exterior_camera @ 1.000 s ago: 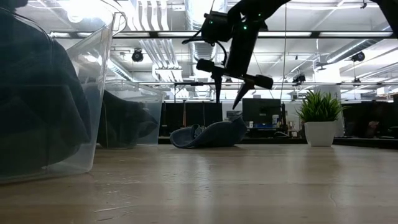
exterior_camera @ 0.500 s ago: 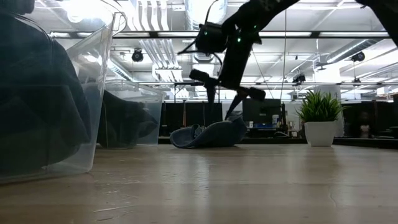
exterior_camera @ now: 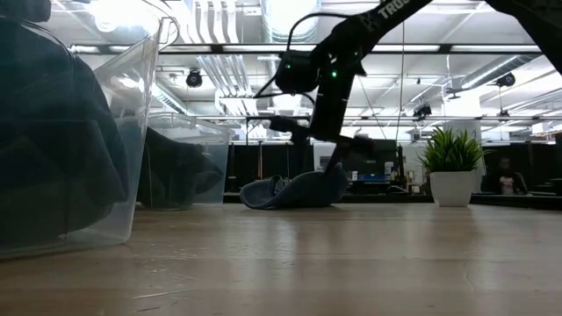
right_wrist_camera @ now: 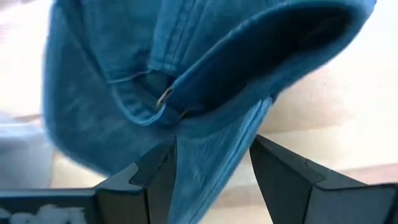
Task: Pick & Place hat
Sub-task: Put the dark blue cap into the bottom transparent bin
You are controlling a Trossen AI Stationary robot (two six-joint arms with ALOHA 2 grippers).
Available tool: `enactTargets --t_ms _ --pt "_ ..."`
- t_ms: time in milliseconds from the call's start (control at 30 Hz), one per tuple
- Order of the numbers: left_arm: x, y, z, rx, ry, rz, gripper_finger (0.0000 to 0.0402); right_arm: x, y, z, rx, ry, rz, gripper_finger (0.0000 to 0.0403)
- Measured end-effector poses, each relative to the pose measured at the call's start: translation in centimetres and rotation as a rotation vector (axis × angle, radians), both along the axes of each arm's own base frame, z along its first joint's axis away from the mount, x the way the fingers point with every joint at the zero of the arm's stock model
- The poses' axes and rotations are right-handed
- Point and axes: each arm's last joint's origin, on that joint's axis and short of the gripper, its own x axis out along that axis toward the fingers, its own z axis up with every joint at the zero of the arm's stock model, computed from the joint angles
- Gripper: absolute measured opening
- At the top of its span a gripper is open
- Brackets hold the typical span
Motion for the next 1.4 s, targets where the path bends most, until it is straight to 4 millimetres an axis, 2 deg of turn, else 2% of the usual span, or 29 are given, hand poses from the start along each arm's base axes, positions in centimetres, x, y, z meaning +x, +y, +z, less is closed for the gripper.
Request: enactTargets --t_ms 233,367,533,767,967,1133,1233,1400 --pt "-0.1 0.2 0.0 0.002 -0.003 -0.005 0.0135 -0.2 -0.1 -1.7 0.01 -0.02 -0.005 0.0193" --pt "-0.2 0.2 0.0 0.001 -0.003 -0.005 0.0135 -0.4 -0.1 -2.5 0.006 -0.028 -0.009 0.0175" --pt "-0.2 0.2 0.0 0.001 -0.003 -0.006 0.0135 -0.6 -0.1 -2.9 -0.005 -0.023 0.001 0.0126" --pt "-0.2 0.2 0.0 0.0 -0.003 -0.006 0.0135 -0.4 -0.3 -2.7 -0.063 -0.009 0.071 0.0027" --pt "-0.2 0.2 0.0 -0.001 -0.001 -0.007 0.0135 -0.4 -0.3 -2.2 -0.076 -0.004 0.106 0.0015" --pt "-0.2 0.2 0.0 -0.001 -0.001 -0.006 0.0135 -1.0 0.0 0.1 -0.113 -0.026 0.168 0.0014" --pt "-0.2 0.2 0.0 -0.001 -0.001 -0.006 0.0135 -1.8 0.5 2.7 -0.15 -0.038 0.231 0.0013" --pt "-0.1 0.2 0.0 -0.007 -0.005 -0.006 0.0135 -4.5 2.5 8.0 -0.227 -0.055 0.257 0.0013"
